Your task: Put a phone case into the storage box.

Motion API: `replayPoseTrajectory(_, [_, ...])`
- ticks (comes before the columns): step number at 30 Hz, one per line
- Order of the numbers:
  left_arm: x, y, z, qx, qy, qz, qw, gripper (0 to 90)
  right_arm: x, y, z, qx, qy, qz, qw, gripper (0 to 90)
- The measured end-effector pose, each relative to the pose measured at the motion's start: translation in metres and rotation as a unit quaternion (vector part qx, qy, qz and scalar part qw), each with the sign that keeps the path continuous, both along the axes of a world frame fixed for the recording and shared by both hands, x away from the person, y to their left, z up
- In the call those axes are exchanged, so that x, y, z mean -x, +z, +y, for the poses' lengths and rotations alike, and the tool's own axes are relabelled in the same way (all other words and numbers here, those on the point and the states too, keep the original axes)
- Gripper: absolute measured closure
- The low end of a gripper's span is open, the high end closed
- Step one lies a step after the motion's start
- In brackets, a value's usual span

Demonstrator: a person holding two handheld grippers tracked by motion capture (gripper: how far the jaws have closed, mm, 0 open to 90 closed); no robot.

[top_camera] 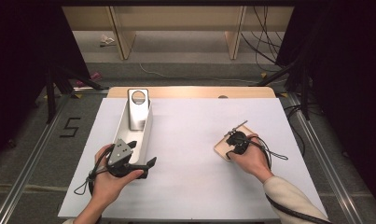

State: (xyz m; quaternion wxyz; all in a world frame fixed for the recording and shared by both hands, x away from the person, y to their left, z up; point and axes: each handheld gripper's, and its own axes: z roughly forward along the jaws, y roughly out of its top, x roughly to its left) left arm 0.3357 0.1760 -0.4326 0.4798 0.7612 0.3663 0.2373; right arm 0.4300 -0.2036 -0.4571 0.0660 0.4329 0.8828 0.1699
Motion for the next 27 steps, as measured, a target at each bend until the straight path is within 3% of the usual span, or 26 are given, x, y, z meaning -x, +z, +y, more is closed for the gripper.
replayPoseTrajectory(10, [0.0, 0.0, -0.001, 0.0, 0.0, 0.0, 1.0, 8.9, 0.012, 0.003, -0.016, 0.016, 0.009, 0.005, 0.9998, 90.0])
replayPoseTrajectory(19, [0.0, 0.0, -0.001, -0.001, -0.001, 0.0, 1.0, 9.0, 0.018, 0.005, -0.038, 0.033, 0.04, 0.003, 0.9987, 90.0])
replayPoseTrajectory(27, [0.0, -0.001, -0.002, 0.0, -0.003, 0.002, 1.0, 9.3, 0.02, 0.005, -0.058, 0.037, 0.037, 0.0, 0.9986, 90.0])
